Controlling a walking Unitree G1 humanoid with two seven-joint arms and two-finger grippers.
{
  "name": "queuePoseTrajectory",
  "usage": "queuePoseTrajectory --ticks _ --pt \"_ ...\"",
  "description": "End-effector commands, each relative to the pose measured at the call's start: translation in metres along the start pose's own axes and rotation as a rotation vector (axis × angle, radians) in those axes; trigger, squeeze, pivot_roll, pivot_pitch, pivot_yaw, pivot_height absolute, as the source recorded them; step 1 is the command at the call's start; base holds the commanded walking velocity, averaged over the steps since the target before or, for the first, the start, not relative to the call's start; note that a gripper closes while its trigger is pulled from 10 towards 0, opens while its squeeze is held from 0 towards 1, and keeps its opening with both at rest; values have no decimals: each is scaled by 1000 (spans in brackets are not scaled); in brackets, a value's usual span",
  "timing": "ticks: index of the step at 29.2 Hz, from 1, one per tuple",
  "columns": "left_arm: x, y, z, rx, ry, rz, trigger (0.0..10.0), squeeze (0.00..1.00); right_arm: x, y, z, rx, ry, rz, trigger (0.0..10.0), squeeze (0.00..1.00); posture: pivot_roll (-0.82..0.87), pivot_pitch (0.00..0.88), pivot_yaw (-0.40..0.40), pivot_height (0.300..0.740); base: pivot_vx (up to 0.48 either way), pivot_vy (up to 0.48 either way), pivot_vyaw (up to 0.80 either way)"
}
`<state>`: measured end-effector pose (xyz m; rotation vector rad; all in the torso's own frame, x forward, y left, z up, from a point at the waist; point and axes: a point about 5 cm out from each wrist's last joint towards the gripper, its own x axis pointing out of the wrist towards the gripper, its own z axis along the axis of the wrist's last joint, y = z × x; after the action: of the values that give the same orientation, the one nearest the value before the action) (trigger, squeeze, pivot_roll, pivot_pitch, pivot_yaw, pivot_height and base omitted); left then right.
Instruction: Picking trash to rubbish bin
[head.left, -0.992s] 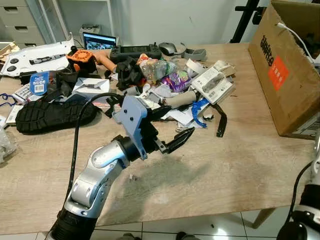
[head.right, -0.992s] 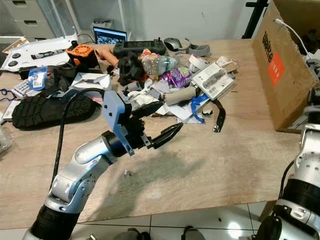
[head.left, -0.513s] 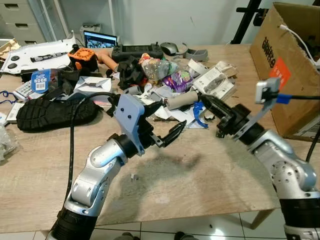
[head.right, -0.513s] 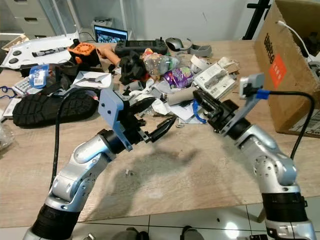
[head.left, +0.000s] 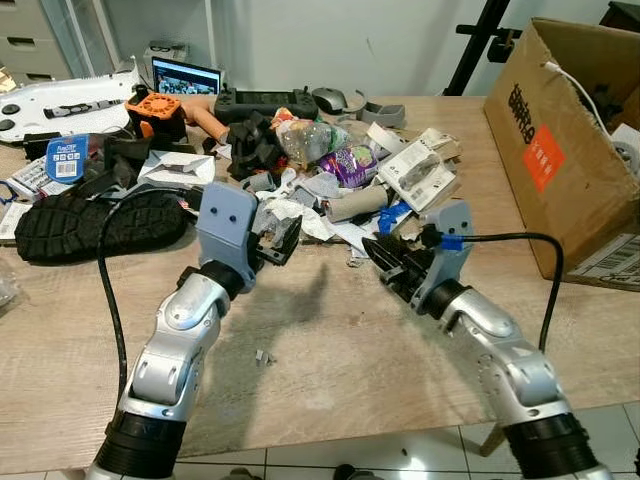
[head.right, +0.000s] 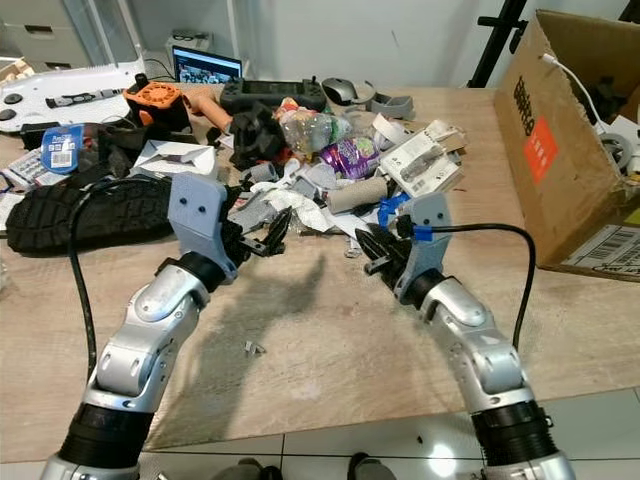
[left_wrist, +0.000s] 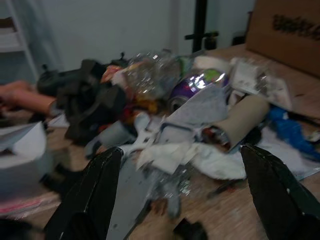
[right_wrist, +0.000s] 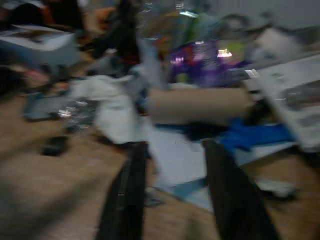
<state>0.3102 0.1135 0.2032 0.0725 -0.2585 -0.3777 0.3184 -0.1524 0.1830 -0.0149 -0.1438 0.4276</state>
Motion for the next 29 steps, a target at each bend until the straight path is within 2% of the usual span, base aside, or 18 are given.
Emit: queuePoseTrajectory --ticks 1,5,6,9,13,14,15,18,20,22,26,27,29 --pt "-2 -4 -4 -6 10 12 10000 0 -4 -3 -6 -43 -2 -44 10000 1000 6 180 -55 740 0 0 0" --pt "-7 -5 -8 -34 28 42 10000 0 -11 -15 -25 -148 61 -231 10000 1000 2 172 -49 740 0 0 0" --pt "-7 -5 -8 -34 28 42 10000 0 -11 -15 -25 -148 61 -231 10000 1000 2 172 -49 740 0 0 0" --pt "-7 -14 -9 -51 31 16 10000 0 -17 -35 -40 -167 114 -399 10000 1000 12 189 -47 740 0 0 0" --pt "-9 -19 -8 -68 28 -9 10000 0 -14 -40 -45 -168 121 -412 10000 1000 14 178 -36 740 0 0 0" --pt "-9 -19 -7 -66 26 -16 10000 0 -12 -43 -43 -160 111 -415 10000 722 18 168 -33 740 0 0 0" --pt "-9 -19 -7 -64 26 -19 10000 0 -11 -46 -41 -164 104 -424 10000 0 22 186 -35 740 0 0 0" --pt "-9 -15 -7 -69 25 -6 10000 0 -8 -52 -39 -177 91 -431 10000 0 22 200 -31 740 0 0 0" --pt "-9 -12 -7 -82 25 12 10000 0 -5 -56 -38 -190 92 -440 10000 0 25 177 -25 740 0 0 0" --pt "-7 -10 -7 -66 34 9 10000 0 -3 -61 -42 -181 109 -446 10000 0 35 210 -25 740 0 0 0" --pt "-5 -8 -5 -58 31 15 10000 0 -2 -70 -52 -104 132 -454 10000 0 57 206 -5 740 0 0 0" --pt "-4 -6 -4 -27 30 13 10000 0 -1 -74 -54 -56 130 -458 10000 0 64 231 -2 740 0 0 0" --pt "-3 -5 -4 -19 30 13 10000 0 0 -74 -55 -45 129 -459 10000 0 66 239 1 740 0 0 0"
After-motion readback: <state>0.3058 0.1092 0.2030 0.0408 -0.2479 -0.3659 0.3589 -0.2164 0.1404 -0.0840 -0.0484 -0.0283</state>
